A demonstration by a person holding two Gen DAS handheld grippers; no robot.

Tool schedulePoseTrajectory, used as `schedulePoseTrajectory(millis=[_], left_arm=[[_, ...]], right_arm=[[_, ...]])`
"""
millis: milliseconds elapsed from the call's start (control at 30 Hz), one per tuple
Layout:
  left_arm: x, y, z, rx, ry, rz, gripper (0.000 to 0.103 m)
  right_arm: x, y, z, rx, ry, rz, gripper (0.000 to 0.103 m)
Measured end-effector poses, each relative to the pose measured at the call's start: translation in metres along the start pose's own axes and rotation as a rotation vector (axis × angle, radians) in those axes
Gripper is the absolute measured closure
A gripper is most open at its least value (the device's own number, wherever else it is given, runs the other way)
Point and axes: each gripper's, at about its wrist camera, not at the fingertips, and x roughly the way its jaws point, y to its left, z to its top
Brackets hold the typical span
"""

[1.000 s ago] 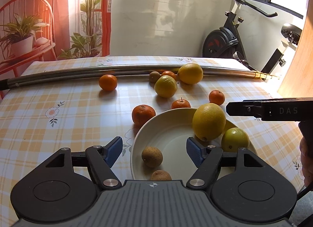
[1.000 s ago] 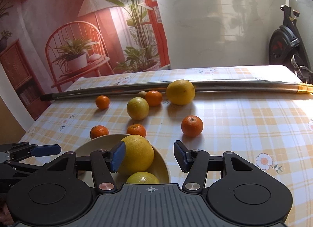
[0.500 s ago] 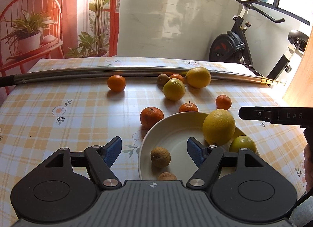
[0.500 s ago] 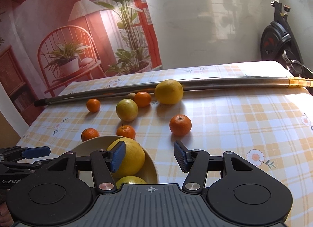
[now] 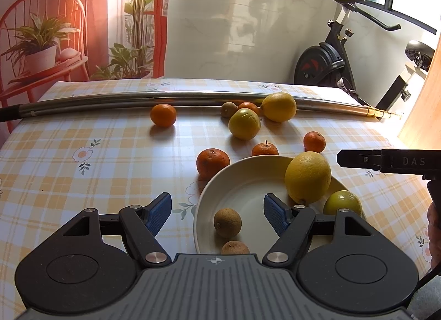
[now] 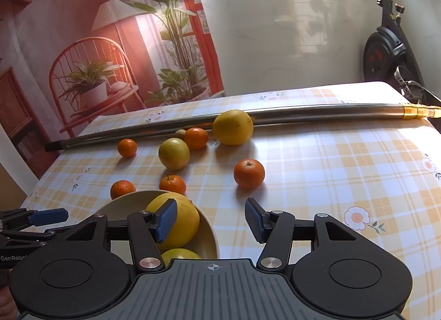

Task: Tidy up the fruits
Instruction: 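Move both open grippers away from the plate toward fruits by the metal rod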

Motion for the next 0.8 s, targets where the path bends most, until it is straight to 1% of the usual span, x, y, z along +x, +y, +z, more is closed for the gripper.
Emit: schedulePoseTrajectory(millis=[333,467,567,700,800], left_arm=[[0.002,0.008,0.007,-0.032,0.017,-0.007,0.028],[0.003,0.014,0.012,-0.067,0.02,-0.026,0.028],[0.003,0.017,0.017,-0.08,0.018,-0.027,0.028],[0.005,0.02,0.029,-0.053,0.012,-0.025,0.029],[0.01,0.018,0.04,-0.017,0.029,-0.021,0.029]], right_arm=[[-0.001,-0.002,0.0,0.004,-0.006,-0.002,0.052],[0.0,-0.003,0.001,0.013,-0.007,-0.001,0.052],[0.0,-0.005,0.001,0.019,-0.008,-0.002,0.052],[0.003,-0.008,0.004,0.018,-0.012,-0.006,0.052],[0.007,-0.008,0.009,0.011,-0.02,-0.014,0.052]])
